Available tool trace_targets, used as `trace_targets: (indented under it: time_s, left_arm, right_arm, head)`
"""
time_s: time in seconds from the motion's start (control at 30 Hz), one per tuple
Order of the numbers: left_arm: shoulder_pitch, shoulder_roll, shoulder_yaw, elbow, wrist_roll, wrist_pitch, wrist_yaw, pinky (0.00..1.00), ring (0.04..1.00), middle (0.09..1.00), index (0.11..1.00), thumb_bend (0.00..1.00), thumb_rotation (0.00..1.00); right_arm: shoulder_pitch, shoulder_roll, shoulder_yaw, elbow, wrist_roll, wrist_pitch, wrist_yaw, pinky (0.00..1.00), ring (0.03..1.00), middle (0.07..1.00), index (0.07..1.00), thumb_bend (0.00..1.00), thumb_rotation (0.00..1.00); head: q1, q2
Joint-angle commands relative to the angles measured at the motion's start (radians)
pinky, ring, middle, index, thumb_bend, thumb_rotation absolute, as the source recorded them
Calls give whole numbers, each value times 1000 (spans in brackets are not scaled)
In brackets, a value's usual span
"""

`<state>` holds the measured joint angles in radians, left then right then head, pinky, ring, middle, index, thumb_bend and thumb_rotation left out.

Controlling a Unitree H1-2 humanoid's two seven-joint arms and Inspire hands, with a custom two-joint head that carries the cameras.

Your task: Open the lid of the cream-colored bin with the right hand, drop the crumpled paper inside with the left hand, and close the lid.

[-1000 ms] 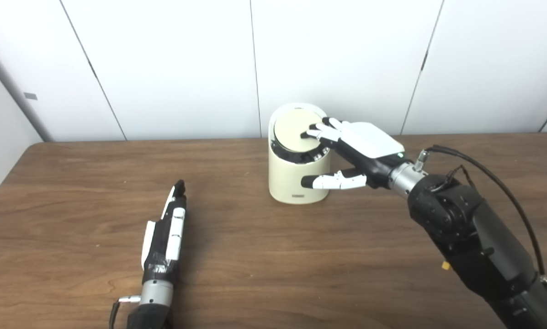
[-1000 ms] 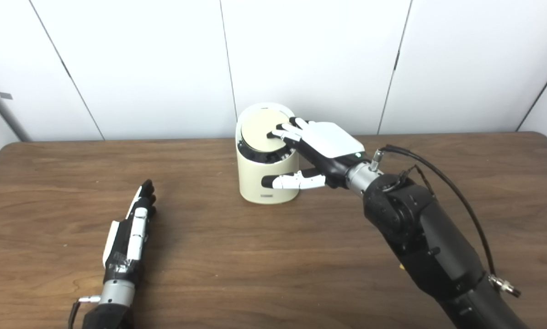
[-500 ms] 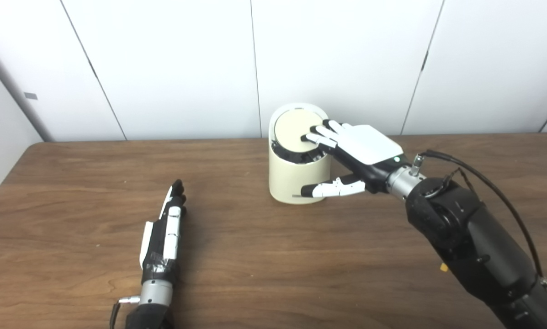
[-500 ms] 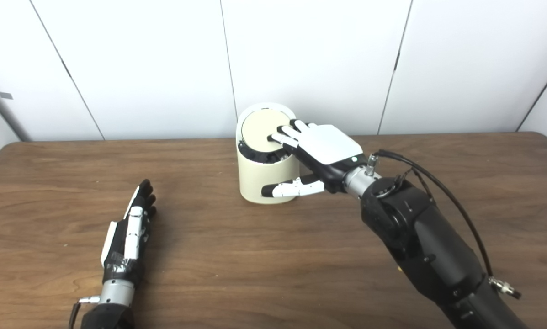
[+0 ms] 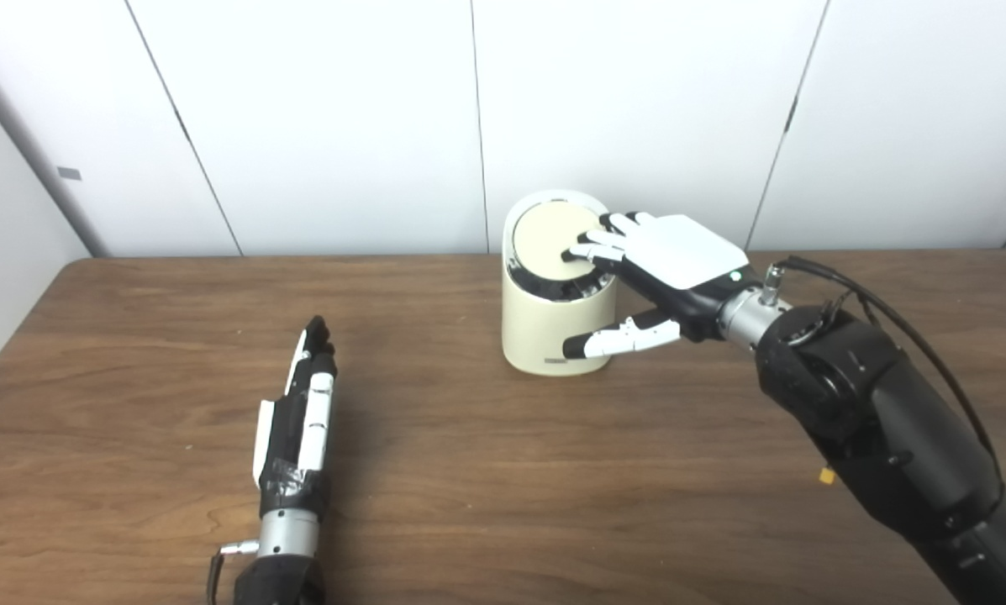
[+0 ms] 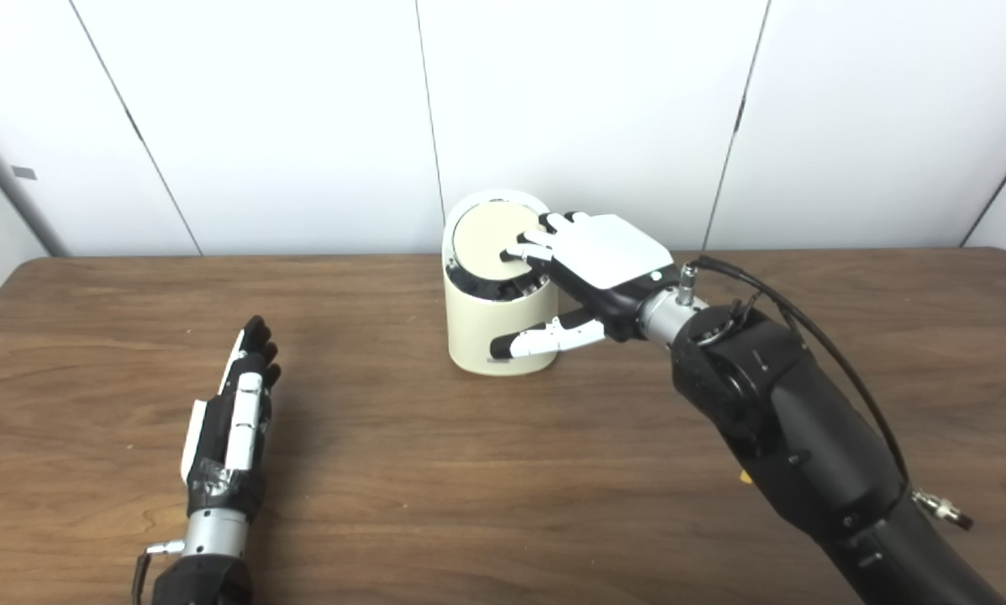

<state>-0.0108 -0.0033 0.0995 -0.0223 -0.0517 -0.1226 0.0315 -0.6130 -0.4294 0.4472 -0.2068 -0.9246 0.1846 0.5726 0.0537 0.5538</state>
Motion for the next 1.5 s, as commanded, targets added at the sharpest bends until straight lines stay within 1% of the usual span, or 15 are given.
trace_targets:
  time_s: [0.0,0.13,0.23,0.37,0.6,0.8,0.87,0.97,1.03,1.13,1.23,1.3,1.37,1.43,1.47]
  left_arm:
    - [41,-57,-21,53,-22,-33,5,1000,1000,1000,1000,537,882]
    - [41,-56,-22,59,-15,-37,9,1000,1000,1000,1000,516,875]
    - [42,-57,-24,53,-9,-25,13,1000,1000,1000,1000,501,872]
    - [40,-55,-27,56,-17,-27,1,1000,1000,1000,1000,490,862]
    - [40,-53,-31,54,-15,-20,-3,1000,1000,1000,1000,465,843]
    - [36,-49,-33,62,-21,-23,-12,1000,1000,1000,1000,462,841]
    - [36,-48,-32,60,-24,-19,-15,1000,1000,1000,1000,460,840]
    - [38,-50,-29,51,-30,-7,-16,1000,1000,1000,1000,473,839]
    - [39,-49,-27,47,-34,-1,-18,1000,1000,1000,1000,480,842]
    - [39,-45,-25,45,-42,4,-24,1000,1000,1000,1000,488,846]
    - [40,-39,-24,42,-42,6,-27,1000,1000,1000,1000,477,858]
    - [41,-36,-21,39,-44,11,-29,999,1000,1000,1000,479,875]
    - [43,-34,-17,33,-51,24,-30,1000,1000,1000,1000,476,881]
    - [45,-32,-13,25,-55,35,-29,1000,1000,1000,1000,465,888]
    - [47,-31,-12,19,-53,40,-27,998,1000,1000,1000,458,893]
  right_arm:
    - [24,-23,18,32,4,7,92,1000,1000,911,806,738,1000]
    - [35,-7,-25,3,44,10,42,1000,1000,959,872,706,1000]
    - [37,9,-58,-27,66,12,9,1000,1000,971,896,671,1000]
    - [35,32,-100,-61,94,-1,-34,1000,1000,990,923,658,1000]
    - [26,66,-148,-115,107,32,-33,1000,1000,979,929,691,1000]
    - [26,83,-191,-135,127,56,-44,1000,1000,984,939,663,1000]
    - [34,95,-220,-135,157,65,-62,999,1000,985,940,646,1000]
    - [55,113,-274,-119,213,52,-117,973,1000,982,943,592,1000]
    - [66,118,-299,-112,239,57,-138,967,1000,984,952,581,1000]
    - [84,114,-333,-108,271,87,-148,957,1000,996,970,584,1000]
    - [104,100,-365,-106,298,115,-149,926,1000,996,974,557,1000]
    - [125,92,-392,-107,320,145,-146,975,1000,998,978,577,1000]
    - [144,86,-409,-109,339,174,-142,993,1000,994,974,593,1000]
    - [163,78,-424,-110,365,179,-147,985,995,984,962,587,1000]
    - [178,73,-436,-106,385,171,-153,958,978,973,950,570,1000]
  head:
    - [2,0]
    - [3,0]
    - [5,1]
    - [6,0]
    - [6,0]
    - [6,0]
    - [6,0]
    - [5,3]
    - [2,3]
    - [-1,5]
    - [-5,9]
    - [-7,11]
    - [-12,13]
    - [-16,16]
    - [-18,18]
